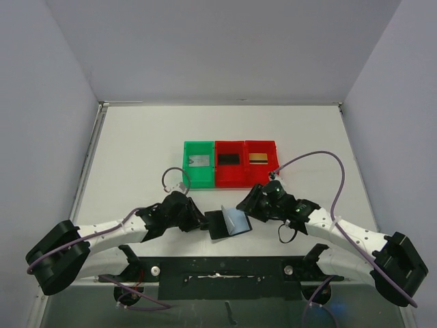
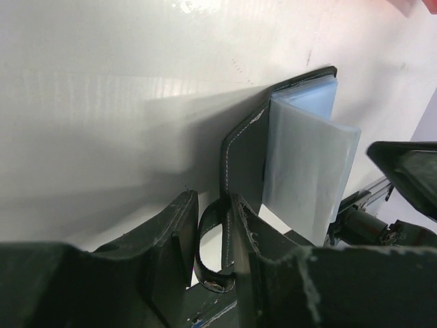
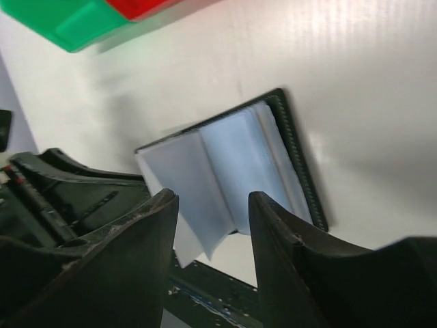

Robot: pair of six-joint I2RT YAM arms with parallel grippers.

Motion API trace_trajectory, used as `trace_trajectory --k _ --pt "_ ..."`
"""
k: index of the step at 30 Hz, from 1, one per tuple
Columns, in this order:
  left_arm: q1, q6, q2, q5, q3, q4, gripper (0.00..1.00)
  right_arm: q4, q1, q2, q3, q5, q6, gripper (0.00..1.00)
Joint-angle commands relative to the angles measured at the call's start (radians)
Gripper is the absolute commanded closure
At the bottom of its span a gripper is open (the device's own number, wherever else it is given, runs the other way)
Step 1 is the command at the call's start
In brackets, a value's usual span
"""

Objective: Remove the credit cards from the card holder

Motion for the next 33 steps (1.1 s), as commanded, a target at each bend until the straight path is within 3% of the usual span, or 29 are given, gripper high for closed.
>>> trace_trajectory --k 1,16,33 --pt "0.003 0.066 0.021 0.014 0.074 0.001 0.76 -0.060 -0.020 -0.025 -0.026 -0.002 -0.041 0.54" --pt "0.003 0.162 0.095 0.032 0.167 -0.068 0.84 -0.028 -0.003 0.146 0.031 -0.054 -0.096 0.59" --pt "0.003 0.206 0.154 0.050 0.209 -0.085 0.88 0.249 -0.005 0.155 -0.011 -0.240 -0.085 0.60"
